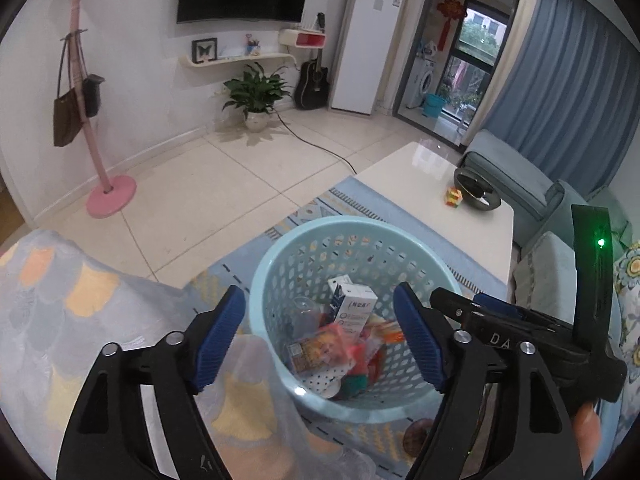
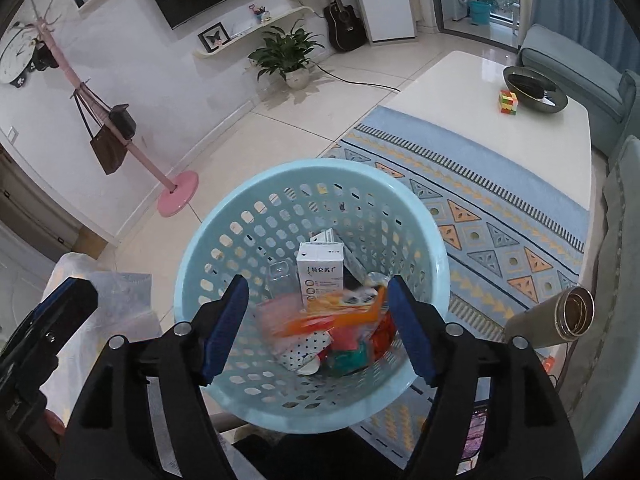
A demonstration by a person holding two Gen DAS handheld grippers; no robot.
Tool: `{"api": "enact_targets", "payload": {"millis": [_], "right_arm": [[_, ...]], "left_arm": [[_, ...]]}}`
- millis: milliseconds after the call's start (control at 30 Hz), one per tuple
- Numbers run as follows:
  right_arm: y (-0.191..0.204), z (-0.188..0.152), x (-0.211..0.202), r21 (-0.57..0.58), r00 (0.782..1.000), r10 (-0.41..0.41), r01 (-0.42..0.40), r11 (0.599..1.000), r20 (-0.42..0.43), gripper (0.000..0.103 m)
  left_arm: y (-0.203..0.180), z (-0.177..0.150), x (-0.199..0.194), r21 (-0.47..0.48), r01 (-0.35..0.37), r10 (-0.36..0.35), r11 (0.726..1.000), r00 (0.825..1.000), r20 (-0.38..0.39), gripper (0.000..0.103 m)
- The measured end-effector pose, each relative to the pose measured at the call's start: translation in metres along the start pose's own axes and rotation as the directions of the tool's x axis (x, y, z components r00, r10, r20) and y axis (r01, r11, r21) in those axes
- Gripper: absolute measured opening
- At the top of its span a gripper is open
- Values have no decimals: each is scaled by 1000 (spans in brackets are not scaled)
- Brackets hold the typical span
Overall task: Collect trash
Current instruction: 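Carry the card box and orange snack bag over the blue basket and release both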
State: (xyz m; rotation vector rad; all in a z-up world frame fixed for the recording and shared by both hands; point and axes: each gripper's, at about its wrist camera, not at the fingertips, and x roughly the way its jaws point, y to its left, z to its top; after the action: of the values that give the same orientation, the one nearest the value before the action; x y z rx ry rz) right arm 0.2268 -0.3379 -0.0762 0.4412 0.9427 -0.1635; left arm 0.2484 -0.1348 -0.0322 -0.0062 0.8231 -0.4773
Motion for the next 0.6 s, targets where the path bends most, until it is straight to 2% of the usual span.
{"api": "enact_targets", "payload": {"millis": [67,367,467,600], "right_arm": [[2,-2,-6,-6,1000,4,-4,1000,7,69],[41,-21,-59,-116,997,19,-10,993,81,73],[57,-30,-80,-149,993,43,-27,988,106,74],[74,-40,-101,-187,989,76,-52,981,125,74]], "left_arm": [[1,0,-9,-8,12,-11,1000,1000,11,83],[6,-14,-77,-11,3,-2,1000,993,117,85],[14,-22,-104,-34,20,-15,999,989,147,87],[24,-36,-138,-53,-4,14,999,982,189,87]]}}
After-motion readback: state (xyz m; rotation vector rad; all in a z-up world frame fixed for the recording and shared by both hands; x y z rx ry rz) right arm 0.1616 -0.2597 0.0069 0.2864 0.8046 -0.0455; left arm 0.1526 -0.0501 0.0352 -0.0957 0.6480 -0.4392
